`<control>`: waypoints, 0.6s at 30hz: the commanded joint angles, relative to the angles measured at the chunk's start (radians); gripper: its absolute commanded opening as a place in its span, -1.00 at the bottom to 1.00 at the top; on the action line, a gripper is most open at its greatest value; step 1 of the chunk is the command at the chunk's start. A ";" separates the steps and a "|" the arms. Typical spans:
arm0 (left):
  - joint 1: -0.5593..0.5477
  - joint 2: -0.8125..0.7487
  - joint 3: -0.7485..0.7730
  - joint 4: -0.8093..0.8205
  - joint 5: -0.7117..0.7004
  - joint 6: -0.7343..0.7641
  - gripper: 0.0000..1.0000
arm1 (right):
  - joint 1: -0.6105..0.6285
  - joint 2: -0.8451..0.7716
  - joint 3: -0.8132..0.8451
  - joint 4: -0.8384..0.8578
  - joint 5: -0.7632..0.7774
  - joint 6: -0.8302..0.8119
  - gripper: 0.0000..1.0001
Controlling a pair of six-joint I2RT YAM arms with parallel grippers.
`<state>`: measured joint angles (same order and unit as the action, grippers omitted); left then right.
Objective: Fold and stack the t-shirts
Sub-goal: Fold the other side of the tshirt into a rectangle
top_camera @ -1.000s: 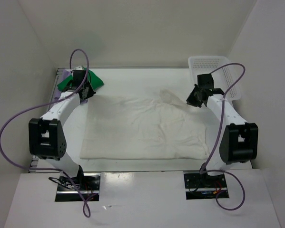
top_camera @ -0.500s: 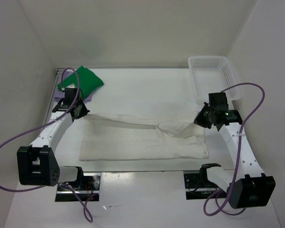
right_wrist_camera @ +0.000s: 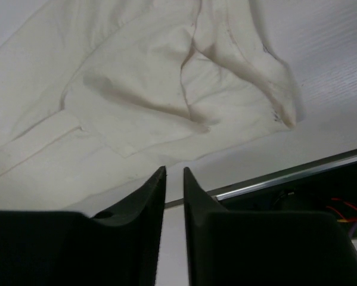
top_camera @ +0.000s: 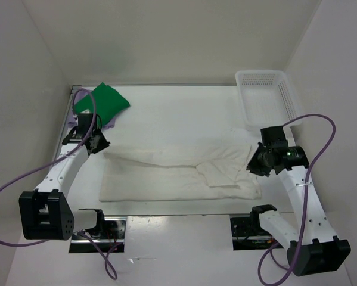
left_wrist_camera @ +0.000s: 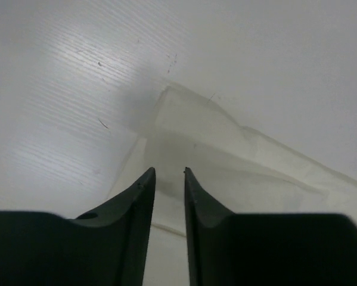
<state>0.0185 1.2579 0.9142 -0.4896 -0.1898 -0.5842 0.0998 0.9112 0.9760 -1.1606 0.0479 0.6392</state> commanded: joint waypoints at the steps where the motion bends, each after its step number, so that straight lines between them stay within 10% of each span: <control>1: 0.008 -0.052 0.006 -0.035 -0.049 -0.019 -0.28 | 0.029 -0.011 0.039 -0.057 0.017 0.005 -0.47; 5: 0.008 -0.075 0.055 -0.049 -0.056 -0.017 -0.38 | 0.095 0.043 0.069 -0.044 -0.005 -0.016 -0.33; 10: -0.058 -0.054 0.071 0.064 0.104 0.004 -0.74 | 0.289 0.173 0.049 0.111 -0.063 0.019 -1.00; 18: -0.274 0.003 -0.106 0.243 0.242 -0.158 -0.74 | 0.636 0.407 -0.063 0.493 -0.145 0.168 -1.00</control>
<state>-0.2077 1.2316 0.8539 -0.3275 -0.0261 -0.6765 0.6666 1.2388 0.9531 -0.8551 -0.0780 0.7425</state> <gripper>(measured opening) 0.131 0.002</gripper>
